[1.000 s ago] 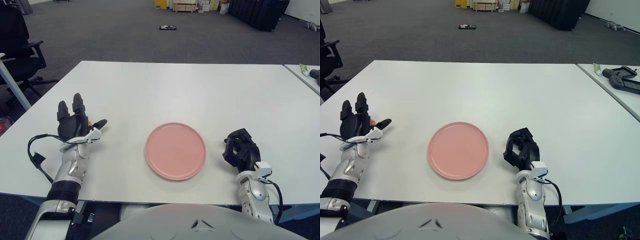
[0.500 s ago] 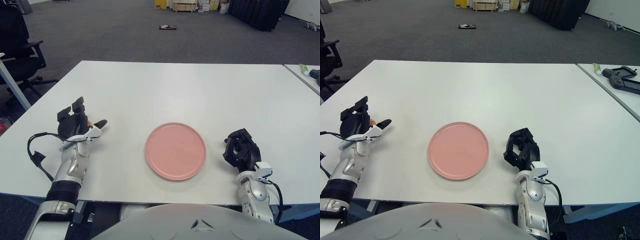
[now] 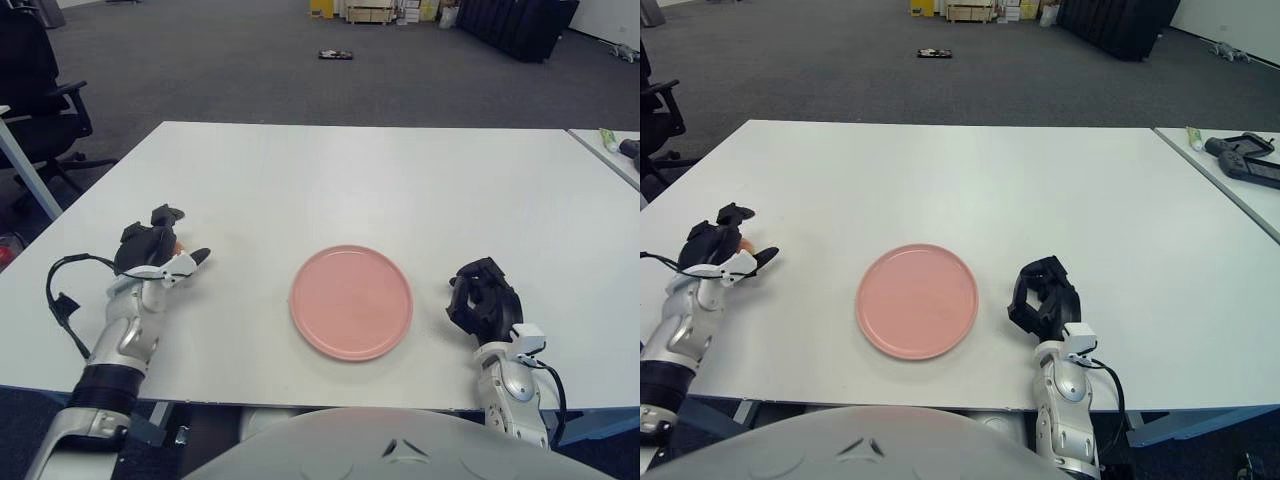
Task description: Put the apple into the plate.
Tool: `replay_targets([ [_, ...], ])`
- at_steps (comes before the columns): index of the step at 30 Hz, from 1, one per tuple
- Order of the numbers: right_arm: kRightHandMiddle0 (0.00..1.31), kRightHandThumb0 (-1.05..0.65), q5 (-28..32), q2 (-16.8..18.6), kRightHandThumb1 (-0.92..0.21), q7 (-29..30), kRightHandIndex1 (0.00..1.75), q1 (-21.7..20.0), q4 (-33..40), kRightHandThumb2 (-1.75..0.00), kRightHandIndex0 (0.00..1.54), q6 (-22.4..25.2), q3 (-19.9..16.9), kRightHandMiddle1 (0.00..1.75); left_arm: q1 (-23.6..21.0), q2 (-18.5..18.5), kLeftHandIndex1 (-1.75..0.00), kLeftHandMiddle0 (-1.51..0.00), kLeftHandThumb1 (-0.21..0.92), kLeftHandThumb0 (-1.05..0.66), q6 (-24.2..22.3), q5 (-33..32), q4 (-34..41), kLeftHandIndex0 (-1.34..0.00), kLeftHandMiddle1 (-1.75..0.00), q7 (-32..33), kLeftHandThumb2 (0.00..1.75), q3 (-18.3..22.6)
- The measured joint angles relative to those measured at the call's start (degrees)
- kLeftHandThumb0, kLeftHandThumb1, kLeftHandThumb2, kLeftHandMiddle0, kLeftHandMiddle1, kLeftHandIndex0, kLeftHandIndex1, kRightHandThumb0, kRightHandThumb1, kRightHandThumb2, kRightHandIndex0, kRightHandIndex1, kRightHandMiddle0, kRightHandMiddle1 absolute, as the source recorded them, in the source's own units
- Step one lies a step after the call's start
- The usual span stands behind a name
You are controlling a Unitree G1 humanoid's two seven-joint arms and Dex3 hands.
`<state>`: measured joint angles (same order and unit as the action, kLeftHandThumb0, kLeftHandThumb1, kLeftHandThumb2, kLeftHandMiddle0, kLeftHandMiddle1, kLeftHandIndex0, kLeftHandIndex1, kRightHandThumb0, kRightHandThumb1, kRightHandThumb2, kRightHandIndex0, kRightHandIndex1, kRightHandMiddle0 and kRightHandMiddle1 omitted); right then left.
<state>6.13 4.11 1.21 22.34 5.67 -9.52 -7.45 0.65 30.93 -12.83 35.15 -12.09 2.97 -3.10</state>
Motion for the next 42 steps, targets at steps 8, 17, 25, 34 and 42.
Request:
replay_targets([
  [8,0.47,-0.43,0.3,0.1,-0.49,0.0,1.75,0.0,0.0,-1.11,1.11,0.0,-0.2,1.75,-0.4,3.5,-1.73,-0.39,0.47,-0.45,-1.8,0.2,1.8,-0.44,-1.54,-6.5,1.09,-2.0],
  [17,0.46,-0.42,0.3,0.3,-0.51,0.2,1.75,0.0,0.1,-1.09,1.10,0.0,-0.4,1.75,-0.6,4.3,-1.75,-0.65,0.28,-0.02,-2.4,1.2,2.9,-0.50,-1.54,-7.4,1.29,-3.8],
  [25,0.46,-0.42,0.3,0.3,-0.51,0.2,1.75,0.0,0.2,-1.09,1.11,0.0,-0.7,1.75,-0.5,4.0,-1.73,-0.77,0.11,-0.01,-2.7,1.6,4.0,-0.54,-1.73,-7.1,1.55,-4.1],
  [34,0.46,-0.42,0.2,0.2,-0.50,0.1,1.75,0.0,0.2,-1.09,1.11,0.0,-0.9,1.75,-0.3,3.9,-1.72,-0.85,0.02,-0.01,-2.3,2.2,4.0,-0.60,-1.75,-4.7,1.66,-4.6],
  [42,0.47,-0.42,1.0,0.5,-0.50,0.2,1.75,0.0,0.4,-1.10,1.11,0.0,-1.2,1.75,0.2,3.3,-1.75,-0.89,0.00,0.00,-1.4,3.4,4.1,-0.61,-1.65,-0.8,1.65,-5.0],
])
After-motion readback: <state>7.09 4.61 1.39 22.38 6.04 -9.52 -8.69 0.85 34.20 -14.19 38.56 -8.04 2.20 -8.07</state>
